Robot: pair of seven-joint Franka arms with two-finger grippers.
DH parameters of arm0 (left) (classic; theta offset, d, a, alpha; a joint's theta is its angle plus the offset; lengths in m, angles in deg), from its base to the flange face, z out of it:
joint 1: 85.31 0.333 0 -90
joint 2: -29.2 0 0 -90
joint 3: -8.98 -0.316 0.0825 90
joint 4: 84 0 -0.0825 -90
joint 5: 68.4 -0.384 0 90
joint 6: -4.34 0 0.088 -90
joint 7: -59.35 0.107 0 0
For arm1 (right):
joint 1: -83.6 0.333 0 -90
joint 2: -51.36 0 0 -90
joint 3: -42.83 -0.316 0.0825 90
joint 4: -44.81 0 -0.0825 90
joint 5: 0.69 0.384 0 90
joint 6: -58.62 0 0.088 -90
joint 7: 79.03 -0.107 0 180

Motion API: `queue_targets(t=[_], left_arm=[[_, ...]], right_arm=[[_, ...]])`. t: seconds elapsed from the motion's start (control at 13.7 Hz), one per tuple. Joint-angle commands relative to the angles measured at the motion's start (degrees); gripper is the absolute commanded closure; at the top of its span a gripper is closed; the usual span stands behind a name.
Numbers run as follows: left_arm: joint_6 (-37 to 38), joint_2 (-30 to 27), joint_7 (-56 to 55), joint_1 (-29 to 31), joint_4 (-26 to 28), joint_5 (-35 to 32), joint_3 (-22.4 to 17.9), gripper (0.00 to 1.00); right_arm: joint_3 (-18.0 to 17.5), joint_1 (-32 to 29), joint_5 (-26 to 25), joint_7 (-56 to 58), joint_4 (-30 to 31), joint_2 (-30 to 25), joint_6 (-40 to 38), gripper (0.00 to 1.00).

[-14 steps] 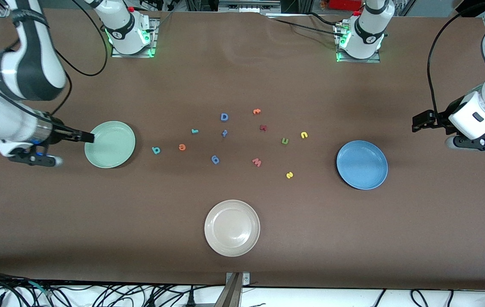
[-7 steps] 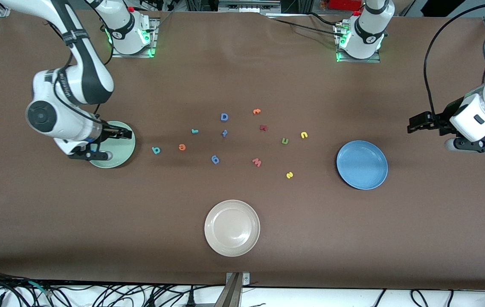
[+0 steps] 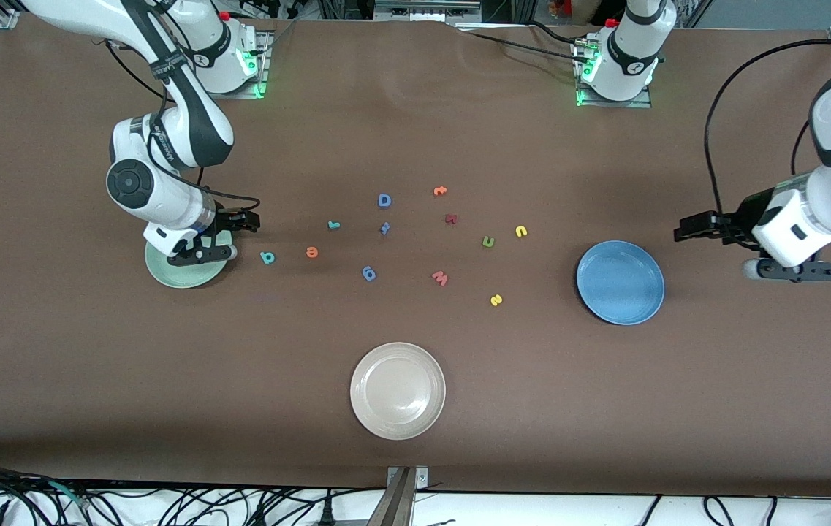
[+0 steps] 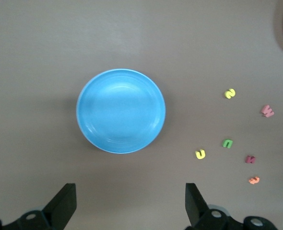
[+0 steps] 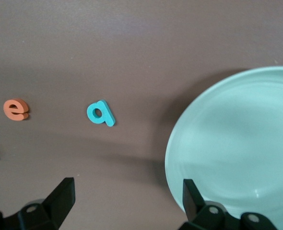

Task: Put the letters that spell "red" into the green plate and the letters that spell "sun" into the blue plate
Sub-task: 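Move the right gripper to the teal q while the left gripper reaches yellow u, then grasp teal q with the right gripper while the left gripper grasps yellow u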

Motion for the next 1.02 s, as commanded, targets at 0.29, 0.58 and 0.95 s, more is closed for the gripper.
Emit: queue_targets(t=[0.29, 0.58, 0.95], left_arm=[[-7.2, -0.2, -10.5, -3.6, 4.9, 1.1, 6.6, 0.00], [-19.6, -4.3, -20.3, -3.6, 17.0, -2.8, 14.5, 0.00], [-39.0, -3.9, -34.1, -3.6, 30.6, -9.3, 22.5, 0.00]], right_arm=[[-0.1, 1.9, -0.3, 9.2, 3.7, 1.8, 9.0, 0.01], [-0.1, 3.6, -0.4, 10.3, 3.6, 3.6, 10.6, 0.01], [0.3, 4.2, -6.9, 10.9, 3.4, 8.2, 20.1, 0.02]])
